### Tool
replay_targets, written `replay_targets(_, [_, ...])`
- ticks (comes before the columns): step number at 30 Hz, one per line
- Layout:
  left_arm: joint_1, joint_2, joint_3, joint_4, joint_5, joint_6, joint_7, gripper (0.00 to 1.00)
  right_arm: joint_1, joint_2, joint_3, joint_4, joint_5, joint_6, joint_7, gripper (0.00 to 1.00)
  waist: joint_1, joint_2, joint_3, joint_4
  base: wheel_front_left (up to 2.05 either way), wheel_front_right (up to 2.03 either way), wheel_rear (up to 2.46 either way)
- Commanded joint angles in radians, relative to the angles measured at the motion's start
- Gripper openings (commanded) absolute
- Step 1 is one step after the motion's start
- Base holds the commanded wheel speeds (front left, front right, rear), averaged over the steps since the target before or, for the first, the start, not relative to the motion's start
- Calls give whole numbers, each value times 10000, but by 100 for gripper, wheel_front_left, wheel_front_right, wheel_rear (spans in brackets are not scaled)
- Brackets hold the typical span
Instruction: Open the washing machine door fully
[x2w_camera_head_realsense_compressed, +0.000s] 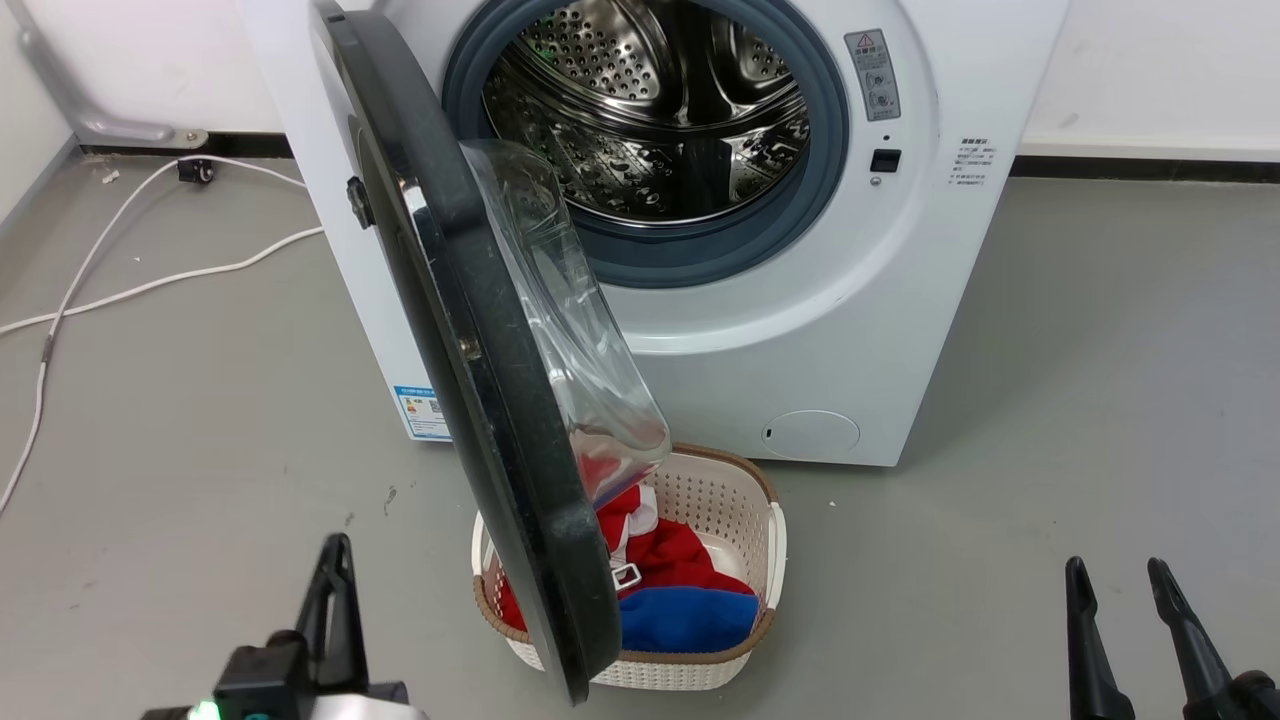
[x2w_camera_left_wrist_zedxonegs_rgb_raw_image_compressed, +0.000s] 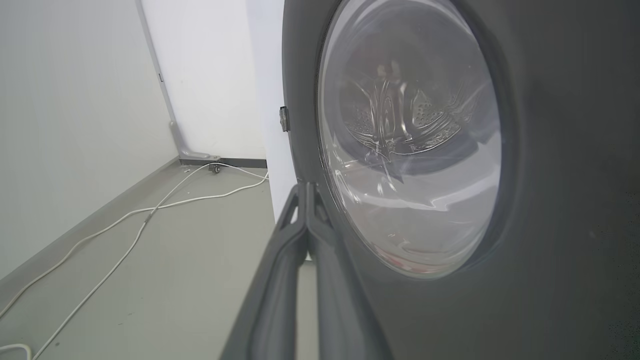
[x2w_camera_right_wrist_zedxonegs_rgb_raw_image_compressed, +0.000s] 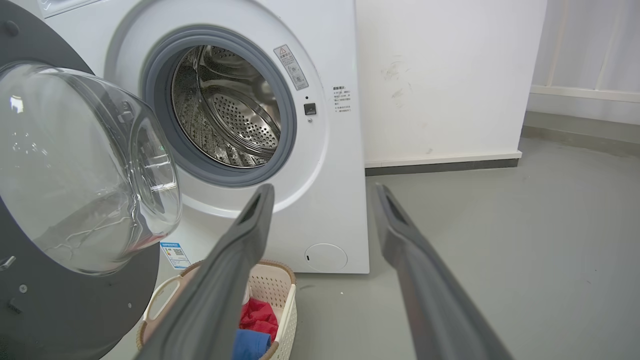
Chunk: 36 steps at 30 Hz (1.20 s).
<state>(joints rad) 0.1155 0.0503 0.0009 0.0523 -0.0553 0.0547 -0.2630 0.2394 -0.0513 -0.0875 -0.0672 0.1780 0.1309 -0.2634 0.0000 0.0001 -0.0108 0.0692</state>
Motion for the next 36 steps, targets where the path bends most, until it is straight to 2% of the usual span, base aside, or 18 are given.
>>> replay_targets(1, [-105,3,105,-216,64,86,-27,0,55,20,-2,11,-20,-2,-18,100,0,-1,-23,1,0,0,0])
replay_targets(8, [-461,138,430,-1951,325,156,-27,0,16,20,1,8,-11,-1,-18,100,0,-1,-95,4,0,0,0])
replay_targets(9, [-685,204,321,-2886,488,107,-26,0,5,20,16,19,0,-2,-18,100,0,-1,-120,26,0,0,0])
replay_targets(10, [-741,200,251,-3173,540,104,-26,0,2,20,28,30,11,-2,-18,100,0,-1,-131,33,0,0,0])
replay_targets(19, [-1299,193,-912,-4964,1061,-101,-26,0,-5,19,138,102,24,-2,-18,100,0,-1,-204,-3,0,0,0])
replay_targets(27, [-1600,148,-2603,-5467,1202,-551,-26,0,32,19,175,141,-20,-1,-18,100,0,-1,-212,13,0,0,0])
replay_targets(36, [-1636,81,-4306,-4813,1055,-975,-24,0,-48,19,222,198,-8,-2,-18,100,0,-1,-141,74,0,0,0])
